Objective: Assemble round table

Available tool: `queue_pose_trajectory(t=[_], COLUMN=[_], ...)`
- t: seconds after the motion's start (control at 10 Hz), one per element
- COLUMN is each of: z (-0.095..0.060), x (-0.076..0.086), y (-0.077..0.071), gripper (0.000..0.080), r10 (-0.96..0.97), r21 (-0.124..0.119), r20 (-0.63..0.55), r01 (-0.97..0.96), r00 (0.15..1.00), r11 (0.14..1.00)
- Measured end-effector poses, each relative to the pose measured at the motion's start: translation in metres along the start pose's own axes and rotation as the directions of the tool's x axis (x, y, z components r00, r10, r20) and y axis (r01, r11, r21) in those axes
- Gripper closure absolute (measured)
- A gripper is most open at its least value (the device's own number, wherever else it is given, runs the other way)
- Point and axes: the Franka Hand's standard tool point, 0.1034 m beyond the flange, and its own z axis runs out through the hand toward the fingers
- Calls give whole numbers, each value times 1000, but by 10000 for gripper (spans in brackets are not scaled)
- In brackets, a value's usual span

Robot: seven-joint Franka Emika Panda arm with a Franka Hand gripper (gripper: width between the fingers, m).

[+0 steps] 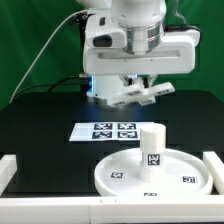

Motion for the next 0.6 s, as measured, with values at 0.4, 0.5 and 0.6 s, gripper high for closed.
queue_pose_trajectory(t=[0.4, 0.5, 0.6], z=[-8, -17, -21], x=[5, 14, 25], y=[22, 47, 68], gripper=[576, 576, 576], r10=[-66, -110, -136], r21=[24, 43, 56], r20=[-237, -298, -386], r01=[74, 129, 171], r00=[969, 948, 912], r11=[997, 991, 984])
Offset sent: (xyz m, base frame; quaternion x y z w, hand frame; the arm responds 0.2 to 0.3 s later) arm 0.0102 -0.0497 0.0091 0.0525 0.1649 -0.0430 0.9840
